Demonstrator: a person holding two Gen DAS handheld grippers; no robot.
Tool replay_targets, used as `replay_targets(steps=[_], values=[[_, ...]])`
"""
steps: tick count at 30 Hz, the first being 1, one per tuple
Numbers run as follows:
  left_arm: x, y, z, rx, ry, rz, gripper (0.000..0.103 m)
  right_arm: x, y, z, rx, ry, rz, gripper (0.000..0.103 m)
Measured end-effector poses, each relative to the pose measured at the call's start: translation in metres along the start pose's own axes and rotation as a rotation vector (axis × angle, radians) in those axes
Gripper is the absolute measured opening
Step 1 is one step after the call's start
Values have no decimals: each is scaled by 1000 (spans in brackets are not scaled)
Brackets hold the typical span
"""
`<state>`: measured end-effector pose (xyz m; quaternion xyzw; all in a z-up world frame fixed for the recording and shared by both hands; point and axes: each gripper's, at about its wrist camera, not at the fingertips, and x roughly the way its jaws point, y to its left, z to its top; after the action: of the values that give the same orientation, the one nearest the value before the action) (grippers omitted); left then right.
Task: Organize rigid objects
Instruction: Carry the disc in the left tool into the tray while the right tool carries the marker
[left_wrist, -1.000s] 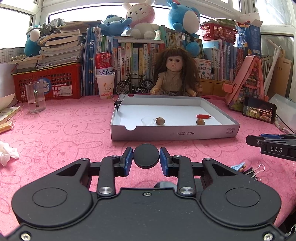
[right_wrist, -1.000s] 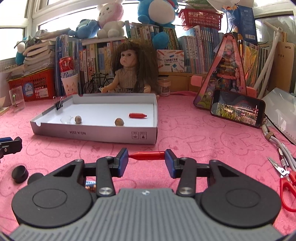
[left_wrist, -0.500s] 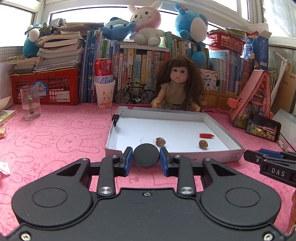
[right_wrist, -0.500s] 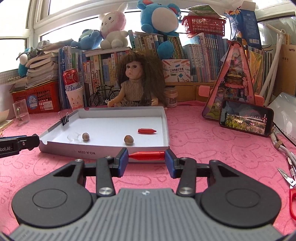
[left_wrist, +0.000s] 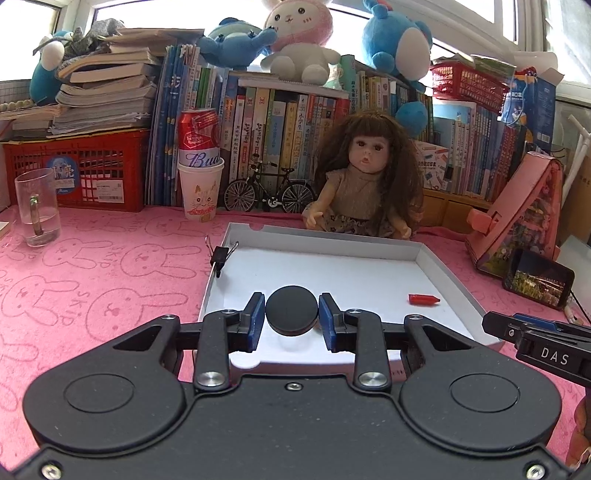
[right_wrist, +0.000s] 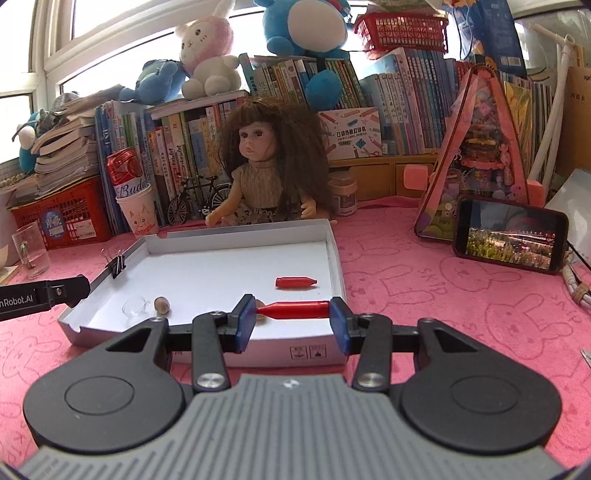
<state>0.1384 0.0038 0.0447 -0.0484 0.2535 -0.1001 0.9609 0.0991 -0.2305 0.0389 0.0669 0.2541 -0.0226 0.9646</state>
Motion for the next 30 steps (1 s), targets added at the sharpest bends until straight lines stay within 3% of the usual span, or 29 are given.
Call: replay_targets(steps=[8,13,17,30], values=[[56,5,46,-46,165,-48,30,57,-12,44,93,191,29,49],[95,7,55,-83,242,-56,30,86,-14,58,112,286,19,49],[118,-1,54,-71,276,-19,30,105,-11,56,114,349,8,49],[139,-11,38,11,298,48,30,125,3,49,64,373,-11,49]])
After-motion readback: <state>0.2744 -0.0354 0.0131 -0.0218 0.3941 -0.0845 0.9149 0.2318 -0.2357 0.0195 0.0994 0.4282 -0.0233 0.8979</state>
